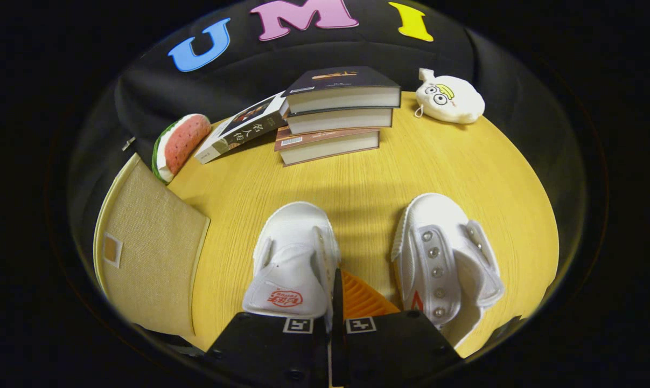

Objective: Open the storage box then place both shoes into the box .Put the left shoe in first, then the right shoe, with the right side of both shoes facing outward in a uniform manner.

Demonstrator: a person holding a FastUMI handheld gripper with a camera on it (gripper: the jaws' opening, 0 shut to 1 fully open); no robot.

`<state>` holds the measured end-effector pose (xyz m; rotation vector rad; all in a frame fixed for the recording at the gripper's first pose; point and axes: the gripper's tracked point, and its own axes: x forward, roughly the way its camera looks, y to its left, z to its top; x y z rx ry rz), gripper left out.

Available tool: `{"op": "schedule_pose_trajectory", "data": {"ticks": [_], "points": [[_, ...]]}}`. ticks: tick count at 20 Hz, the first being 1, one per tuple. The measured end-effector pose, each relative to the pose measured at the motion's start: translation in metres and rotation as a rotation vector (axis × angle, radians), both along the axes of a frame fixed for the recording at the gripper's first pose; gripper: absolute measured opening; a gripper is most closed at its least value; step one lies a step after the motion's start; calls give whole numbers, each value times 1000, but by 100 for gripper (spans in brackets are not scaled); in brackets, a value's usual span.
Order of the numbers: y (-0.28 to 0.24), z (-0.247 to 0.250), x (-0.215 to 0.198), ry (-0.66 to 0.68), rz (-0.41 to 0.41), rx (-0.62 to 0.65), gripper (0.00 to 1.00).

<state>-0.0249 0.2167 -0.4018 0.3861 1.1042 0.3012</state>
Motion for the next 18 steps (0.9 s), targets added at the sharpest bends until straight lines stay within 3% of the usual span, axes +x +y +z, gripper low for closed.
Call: {"op": "schedule_pose_trajectory", "data": {"ticks": [9,18], "points": [[-13,126,14,39,-110,72,7],[77,241,21,168,-128,192,7]]}}
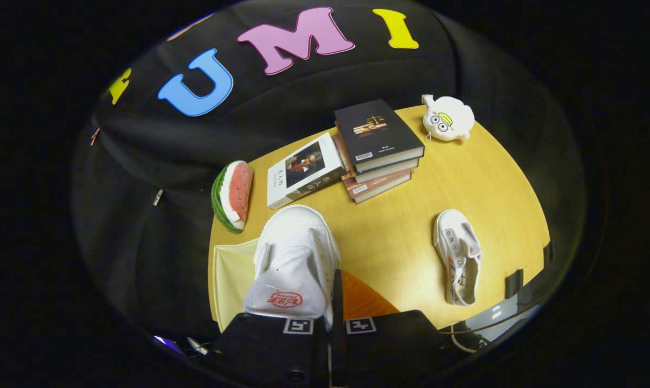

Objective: Open the storage box then place both shoes into the box .Put the left shoe in first, then the right shoe, with the right side of both shoes facing outward in a uniform manner.

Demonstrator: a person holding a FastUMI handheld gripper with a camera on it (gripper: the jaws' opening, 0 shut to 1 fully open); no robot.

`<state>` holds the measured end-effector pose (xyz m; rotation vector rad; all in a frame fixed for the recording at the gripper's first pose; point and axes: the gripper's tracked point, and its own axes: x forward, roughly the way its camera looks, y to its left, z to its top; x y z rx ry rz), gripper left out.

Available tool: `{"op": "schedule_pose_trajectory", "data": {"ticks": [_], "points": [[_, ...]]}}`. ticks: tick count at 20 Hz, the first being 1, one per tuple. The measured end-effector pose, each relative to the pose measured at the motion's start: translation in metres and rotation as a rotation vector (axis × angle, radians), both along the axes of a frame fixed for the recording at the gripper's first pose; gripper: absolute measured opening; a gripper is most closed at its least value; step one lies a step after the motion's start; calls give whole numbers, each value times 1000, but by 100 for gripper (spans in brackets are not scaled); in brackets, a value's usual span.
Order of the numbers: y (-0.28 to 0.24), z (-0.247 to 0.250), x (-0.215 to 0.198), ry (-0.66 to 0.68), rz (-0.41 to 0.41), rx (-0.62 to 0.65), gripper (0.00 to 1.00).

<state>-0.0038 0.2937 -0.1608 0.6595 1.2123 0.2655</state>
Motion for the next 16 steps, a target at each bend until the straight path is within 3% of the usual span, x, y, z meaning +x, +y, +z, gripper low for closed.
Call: {"op": "schedule_pose_trajectory", "data": {"ticks": [7,16], "points": [[94,22,-18,112,55,56,7],[144,-14,-36,229,75,-24,8]]}}
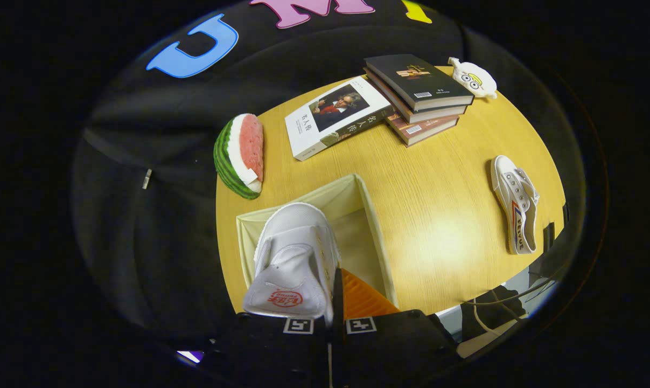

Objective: Open the storage box then place both shoes into the box .Put the left shoe in first, then the right shoe, with the right side of both shoes facing outward in a uniform manner.

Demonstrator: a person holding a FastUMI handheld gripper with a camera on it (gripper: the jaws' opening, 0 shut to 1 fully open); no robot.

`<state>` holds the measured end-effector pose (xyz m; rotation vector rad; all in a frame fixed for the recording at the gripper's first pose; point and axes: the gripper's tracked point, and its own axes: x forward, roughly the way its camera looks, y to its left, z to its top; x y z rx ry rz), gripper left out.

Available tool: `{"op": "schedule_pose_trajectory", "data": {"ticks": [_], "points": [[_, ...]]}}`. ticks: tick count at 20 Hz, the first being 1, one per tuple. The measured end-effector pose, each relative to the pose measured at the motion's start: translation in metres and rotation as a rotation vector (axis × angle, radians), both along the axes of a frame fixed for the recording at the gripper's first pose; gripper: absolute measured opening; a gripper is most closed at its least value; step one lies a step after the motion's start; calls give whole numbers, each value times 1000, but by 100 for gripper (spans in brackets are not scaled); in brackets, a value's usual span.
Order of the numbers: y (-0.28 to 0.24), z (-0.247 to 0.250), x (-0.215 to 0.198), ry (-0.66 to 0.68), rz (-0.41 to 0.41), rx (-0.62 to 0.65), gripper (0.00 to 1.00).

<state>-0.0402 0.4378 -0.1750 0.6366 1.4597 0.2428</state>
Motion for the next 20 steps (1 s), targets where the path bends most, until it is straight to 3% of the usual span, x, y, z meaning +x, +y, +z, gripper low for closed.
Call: {"op": "schedule_pose_trajectory", "data": {"ticks": [13,15,16,18,19,20], "points": [[48,-27,-7,45,21,-27,7],[65,-23,-6,28,28,41,10],[80,-14,-7,36,23,113,19],[90,4,-4,44,3,197,59],[91,9,0,36,-2,212,73],[92,14,2,28,4,223,75]]}}
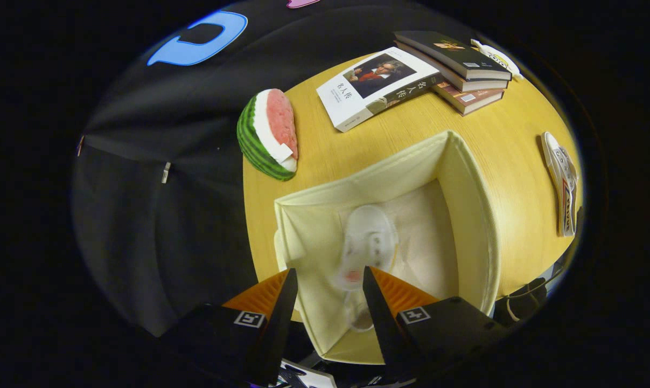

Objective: Open the storage box then place both shoes into the box .Put the left shoe in first, then the right shoe, with the right side of both shoes facing outward in a uniform manner.

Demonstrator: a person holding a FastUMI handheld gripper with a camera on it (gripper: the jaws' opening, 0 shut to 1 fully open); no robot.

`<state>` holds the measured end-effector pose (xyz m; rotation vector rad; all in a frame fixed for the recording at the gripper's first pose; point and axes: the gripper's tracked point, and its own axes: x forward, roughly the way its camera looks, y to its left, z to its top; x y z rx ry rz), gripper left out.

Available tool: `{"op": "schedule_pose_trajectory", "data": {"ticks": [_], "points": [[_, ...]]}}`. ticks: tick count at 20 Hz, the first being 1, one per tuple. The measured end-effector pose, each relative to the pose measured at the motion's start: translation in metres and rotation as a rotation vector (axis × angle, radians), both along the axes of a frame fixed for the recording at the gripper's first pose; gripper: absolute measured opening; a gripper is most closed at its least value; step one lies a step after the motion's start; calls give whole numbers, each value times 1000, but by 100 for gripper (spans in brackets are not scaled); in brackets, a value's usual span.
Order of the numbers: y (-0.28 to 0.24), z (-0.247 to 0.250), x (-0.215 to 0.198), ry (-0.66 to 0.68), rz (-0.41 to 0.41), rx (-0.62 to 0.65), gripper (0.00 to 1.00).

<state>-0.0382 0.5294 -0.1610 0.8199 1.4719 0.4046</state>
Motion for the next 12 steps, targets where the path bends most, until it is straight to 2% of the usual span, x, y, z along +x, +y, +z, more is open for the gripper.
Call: {"op": "schedule_pose_trajectory", "data": {"ticks": [1,3,6,12], "points": [[-2,4,1,-9,5,6,88],[-9,12,1,-11,9,19,97],[-24,27,4,-19,6,64,98],[-101,51,34,-85,-106,127,98]]}}
